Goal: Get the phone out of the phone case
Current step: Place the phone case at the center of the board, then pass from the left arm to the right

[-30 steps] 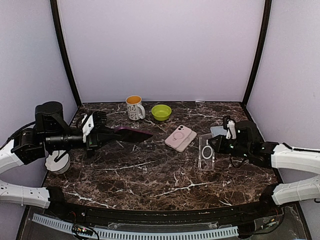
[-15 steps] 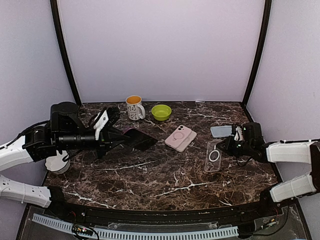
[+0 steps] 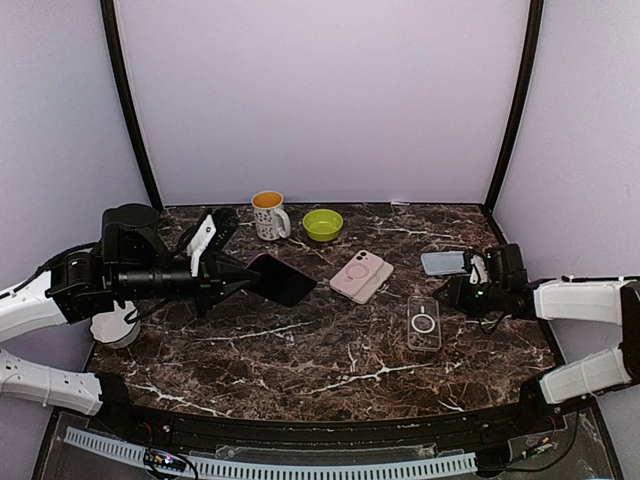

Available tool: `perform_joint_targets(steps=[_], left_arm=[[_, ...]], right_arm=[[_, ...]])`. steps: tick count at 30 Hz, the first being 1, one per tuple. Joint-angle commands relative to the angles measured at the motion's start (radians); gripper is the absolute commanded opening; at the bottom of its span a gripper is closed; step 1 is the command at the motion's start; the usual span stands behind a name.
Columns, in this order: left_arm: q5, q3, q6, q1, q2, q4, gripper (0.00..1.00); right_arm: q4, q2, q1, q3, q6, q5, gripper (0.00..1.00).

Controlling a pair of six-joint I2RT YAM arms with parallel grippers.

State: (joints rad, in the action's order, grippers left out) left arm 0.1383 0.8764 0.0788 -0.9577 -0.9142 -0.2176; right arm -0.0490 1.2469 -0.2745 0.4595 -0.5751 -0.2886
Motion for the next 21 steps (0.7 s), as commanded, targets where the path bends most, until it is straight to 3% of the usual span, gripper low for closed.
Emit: perform_joint_targets(steps=[1,7,9,16,21], left_arm=[[0.018,0.029,-0.046,0.0,-0.005,0.069,0.0],[0.003,0.028,-0.156,0.0,-0.057,0.091,0.0],[-0.009,0.028,-0.213,0.0,-0.081,0.105,0.0],[-0.117,0.027,-0.508,0.0,-0.171,0.159,0.0],[-0.152,0.04,-0.7,0.0,-0.225,0.192,0.0]], right_arm=[[0.099,-0.053,0.004,0.067,0.058,0.075,0.61],[0.15,-0.112,0.0,0.125,0.105,0.02,0.75],[0.121,-0.146,-0.026,0.122,0.115,-0.023,0.97],[0.054,-0.27,-0.228,0.139,0.189,-0.034,0.99],[-0.069,-0.334,-0.479,0.112,0.351,0.105,0.99]])
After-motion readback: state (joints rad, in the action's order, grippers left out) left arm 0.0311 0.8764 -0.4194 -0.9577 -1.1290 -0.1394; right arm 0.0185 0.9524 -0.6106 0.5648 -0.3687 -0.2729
